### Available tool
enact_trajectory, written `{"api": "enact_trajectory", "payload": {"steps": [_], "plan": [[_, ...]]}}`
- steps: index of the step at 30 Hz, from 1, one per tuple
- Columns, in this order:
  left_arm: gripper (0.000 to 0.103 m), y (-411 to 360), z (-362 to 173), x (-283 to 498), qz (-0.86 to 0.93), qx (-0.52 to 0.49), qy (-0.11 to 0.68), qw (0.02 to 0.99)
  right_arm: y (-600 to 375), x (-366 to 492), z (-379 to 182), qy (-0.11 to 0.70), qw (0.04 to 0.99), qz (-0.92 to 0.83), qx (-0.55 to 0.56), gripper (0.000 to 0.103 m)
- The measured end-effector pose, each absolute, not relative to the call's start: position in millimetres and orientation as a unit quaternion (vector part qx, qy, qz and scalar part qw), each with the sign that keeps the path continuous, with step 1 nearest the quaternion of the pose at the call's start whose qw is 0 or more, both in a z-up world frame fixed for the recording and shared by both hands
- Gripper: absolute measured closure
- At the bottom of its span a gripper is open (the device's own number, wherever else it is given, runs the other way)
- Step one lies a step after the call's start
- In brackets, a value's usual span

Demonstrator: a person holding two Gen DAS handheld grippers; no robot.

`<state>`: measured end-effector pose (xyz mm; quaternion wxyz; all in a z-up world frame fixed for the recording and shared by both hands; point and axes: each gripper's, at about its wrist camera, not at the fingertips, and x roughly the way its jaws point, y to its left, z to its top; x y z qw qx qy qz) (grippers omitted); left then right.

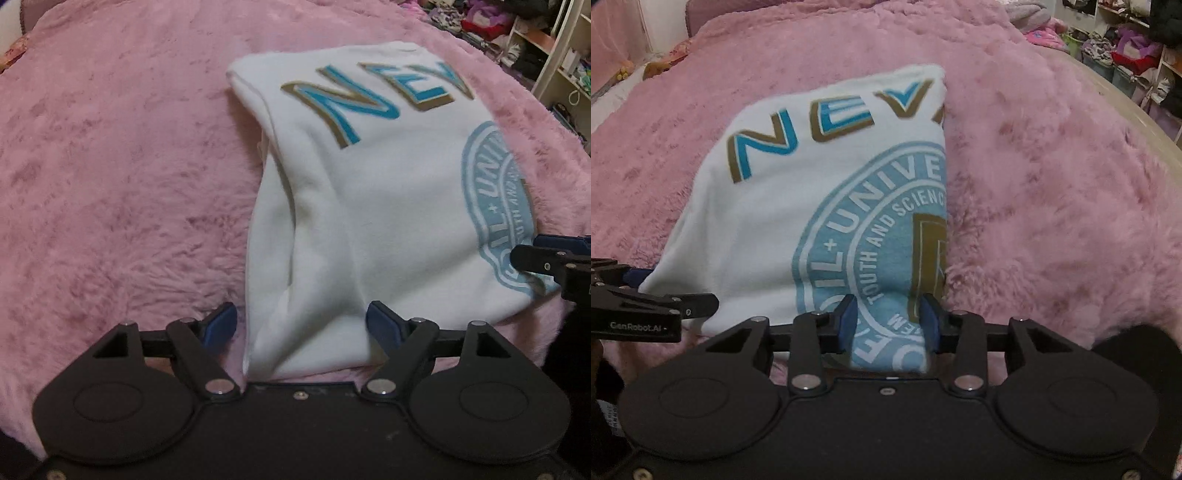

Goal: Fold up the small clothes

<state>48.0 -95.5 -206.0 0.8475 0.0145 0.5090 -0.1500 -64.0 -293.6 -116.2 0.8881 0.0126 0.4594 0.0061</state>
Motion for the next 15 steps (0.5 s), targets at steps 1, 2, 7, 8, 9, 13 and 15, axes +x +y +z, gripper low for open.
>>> {"api": "enact_trajectory", "payload": {"steps": [1, 2, 7, 8, 9, 13, 15], "plan": [[0.025, -95, -196, 50, -0.150, 0.014, 0.502, 0.852, -295, -62, -108, 0.458, 0.888, 0.008, 0.023, 0.068], [0.025, -97, -186, 54, -0.146, 0.012, 0.491, 0.859, -296, -60, -102, 0.453, 0.891, 0.012, 0.028, 0.068], [0.025, -105, -146, 85, -0.132, -0.018, 0.414, 0.900, -301, -30, -75, 0.412, 0.911, 0.002, 0.025, 0.068], [0.025, -109, -147, 96, -0.123, -0.016, 0.405, 0.906, -302, -22, -75, 0.410, 0.912, -0.003, 0.025, 0.068], [0.025, -117, -146, 112, -0.116, -0.012, 0.399, 0.909, -305, -11, -77, 0.406, 0.913, -0.012, 0.026, 0.068], [0.021, -129, -184, 162, -0.086, 0.019, 0.436, 0.895, -313, 30, -94, 0.414, 0.909, -0.028, 0.024, 0.068], [0.012, -126, -216, 178, -0.090, 0.006, 0.476, 0.875, -319, 54, -127, 0.455, 0.889, -0.039, 0.028, 0.053]]}}
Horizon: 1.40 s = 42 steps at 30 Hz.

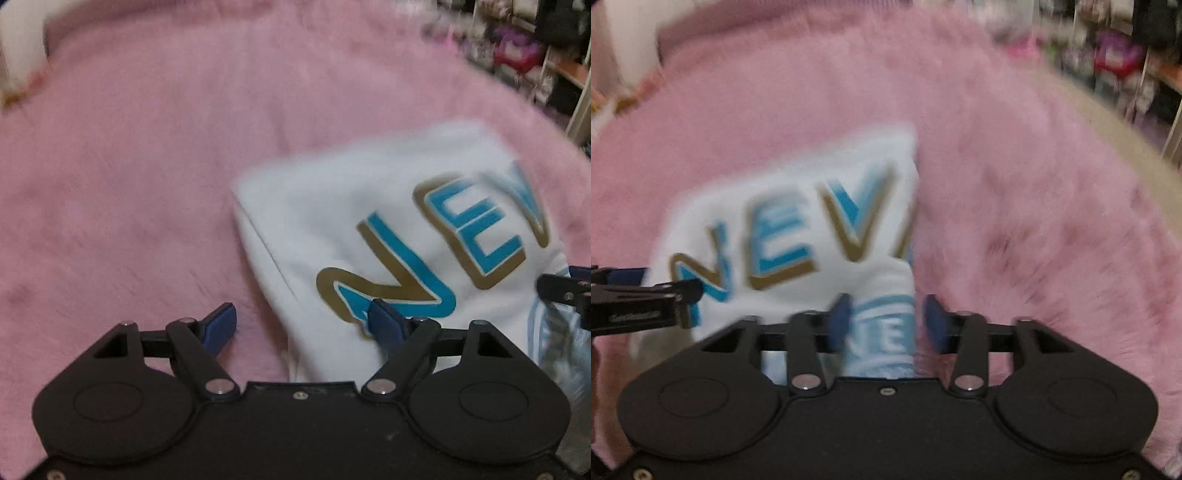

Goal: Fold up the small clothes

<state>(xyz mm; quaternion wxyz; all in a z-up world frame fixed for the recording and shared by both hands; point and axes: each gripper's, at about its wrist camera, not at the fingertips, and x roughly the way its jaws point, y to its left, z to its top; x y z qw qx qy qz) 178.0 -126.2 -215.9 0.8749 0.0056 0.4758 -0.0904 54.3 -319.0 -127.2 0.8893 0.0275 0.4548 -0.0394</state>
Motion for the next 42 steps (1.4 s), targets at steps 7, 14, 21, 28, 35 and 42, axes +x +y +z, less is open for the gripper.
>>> {"api": "enact_trajectory", "payload": {"steps": [7, 14, 21, 28, 35, 42], "plan": [[0.015, -122, -182, 178, -0.076, 0.023, 0.467, 0.881, -325, 56, -113, 0.454, 0.889, -0.033, 0.055, 0.051], [0.014, -129, -170, 220, -0.066, 0.007, 0.437, 0.897, -309, 91, -96, 0.421, 0.906, -0.021, 0.035, 0.051], [0.001, -102, -223, 243, -0.088, -0.051, 0.466, 0.879, -330, 120, -144, 0.445, 0.891, -0.028, 0.083, 0.041], [0.004, -96, -149, 195, -0.066, -0.016, 0.476, 0.877, -327, 54, -54, 0.391, 0.917, -0.051, 0.068, 0.022], [0.004, -93, -81, 95, -0.093, -0.019, 0.422, 0.902, -306, -28, -11, 0.401, 0.910, -0.065, 0.078, 0.021], [0.004, -96, -75, 14, -0.122, -0.005, 0.412, 0.903, -279, -82, -8, 0.427, 0.902, -0.054, 0.031, 0.020]]}}
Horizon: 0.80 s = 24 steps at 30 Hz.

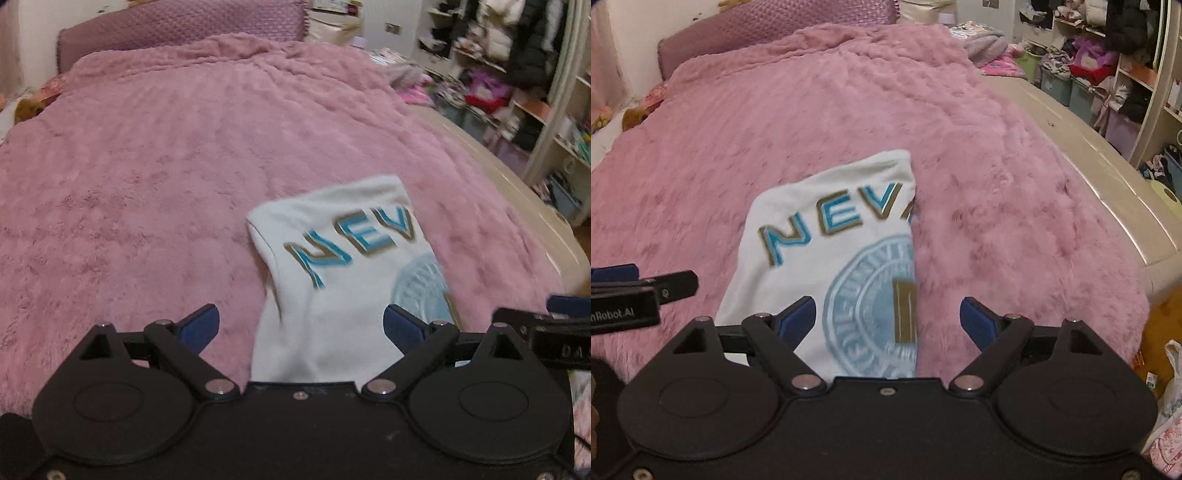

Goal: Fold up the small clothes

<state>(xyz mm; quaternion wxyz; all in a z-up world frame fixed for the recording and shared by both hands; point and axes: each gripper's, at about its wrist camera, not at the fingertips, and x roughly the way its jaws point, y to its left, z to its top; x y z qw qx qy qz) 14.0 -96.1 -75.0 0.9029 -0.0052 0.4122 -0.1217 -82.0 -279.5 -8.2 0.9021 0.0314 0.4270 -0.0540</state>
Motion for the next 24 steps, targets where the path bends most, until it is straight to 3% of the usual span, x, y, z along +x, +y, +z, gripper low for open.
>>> {"api": "enact_trajectory", "payload": {"steps": [4, 8, 24], "plan": [[0.004, -106, -76, -1, -0.086, 0.064, 0.395, 0.913, -277, -94, -13, 0.434, 0.899, -0.047, 0.033, 0.020], [0.004, -98, -74, 2, -0.104, 0.022, 0.397, 0.912, -275, -102, -15, 0.436, 0.898, -0.055, 0.026, 0.020], [0.004, -102, -71, -2, -0.083, 0.029, 0.397, 0.914, -273, -107, -12, 0.431, 0.901, -0.045, 0.030, 0.020]]}}
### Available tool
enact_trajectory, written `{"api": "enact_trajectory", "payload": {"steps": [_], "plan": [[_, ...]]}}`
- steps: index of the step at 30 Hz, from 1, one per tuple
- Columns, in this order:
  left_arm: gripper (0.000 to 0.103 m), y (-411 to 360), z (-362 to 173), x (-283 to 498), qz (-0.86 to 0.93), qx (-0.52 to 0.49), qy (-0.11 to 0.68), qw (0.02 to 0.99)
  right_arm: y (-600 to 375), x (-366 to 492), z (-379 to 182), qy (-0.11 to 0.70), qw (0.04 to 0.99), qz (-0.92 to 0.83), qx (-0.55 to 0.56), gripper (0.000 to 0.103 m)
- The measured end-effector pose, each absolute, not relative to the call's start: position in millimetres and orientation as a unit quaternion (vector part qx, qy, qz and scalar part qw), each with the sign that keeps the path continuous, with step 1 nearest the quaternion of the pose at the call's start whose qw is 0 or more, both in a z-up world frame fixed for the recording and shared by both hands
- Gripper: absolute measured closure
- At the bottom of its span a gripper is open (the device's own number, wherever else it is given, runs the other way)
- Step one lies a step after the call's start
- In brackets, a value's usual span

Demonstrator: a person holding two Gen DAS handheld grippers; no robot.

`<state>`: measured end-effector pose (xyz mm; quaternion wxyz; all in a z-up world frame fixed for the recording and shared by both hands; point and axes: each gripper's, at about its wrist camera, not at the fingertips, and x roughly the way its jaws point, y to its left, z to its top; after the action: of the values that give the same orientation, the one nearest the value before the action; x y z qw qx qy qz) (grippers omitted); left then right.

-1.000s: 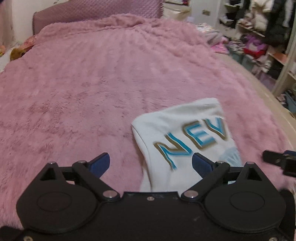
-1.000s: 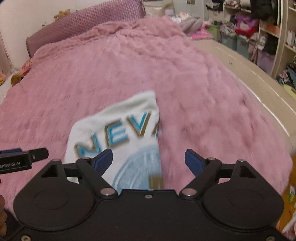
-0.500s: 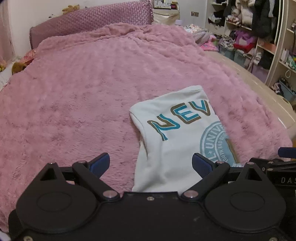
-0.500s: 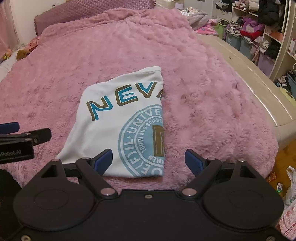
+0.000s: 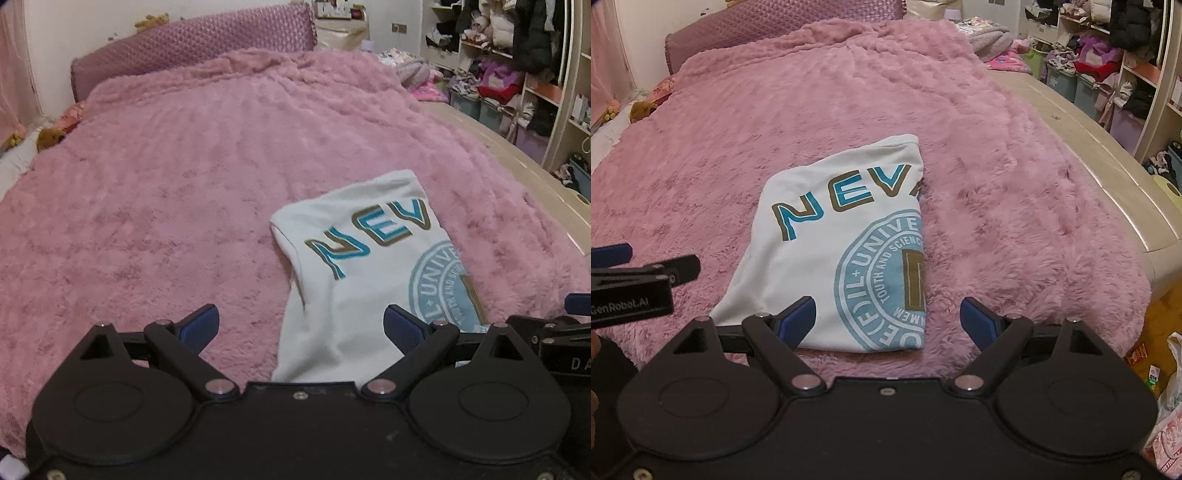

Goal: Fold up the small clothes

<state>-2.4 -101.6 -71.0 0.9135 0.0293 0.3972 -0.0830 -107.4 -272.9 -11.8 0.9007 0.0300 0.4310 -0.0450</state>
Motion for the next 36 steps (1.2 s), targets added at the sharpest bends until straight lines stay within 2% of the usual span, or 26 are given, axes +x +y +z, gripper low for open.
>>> {"api": "enact_trajectory", "payload": {"steps": [36], "plan": [[0.004, -95.3, -67.5, -3.6, -0.083, 0.006, 0.397, 0.914, -269.2, -109.1, -11.1, 0.432, 0.900, -0.044, 0.024, 0.020]]}}
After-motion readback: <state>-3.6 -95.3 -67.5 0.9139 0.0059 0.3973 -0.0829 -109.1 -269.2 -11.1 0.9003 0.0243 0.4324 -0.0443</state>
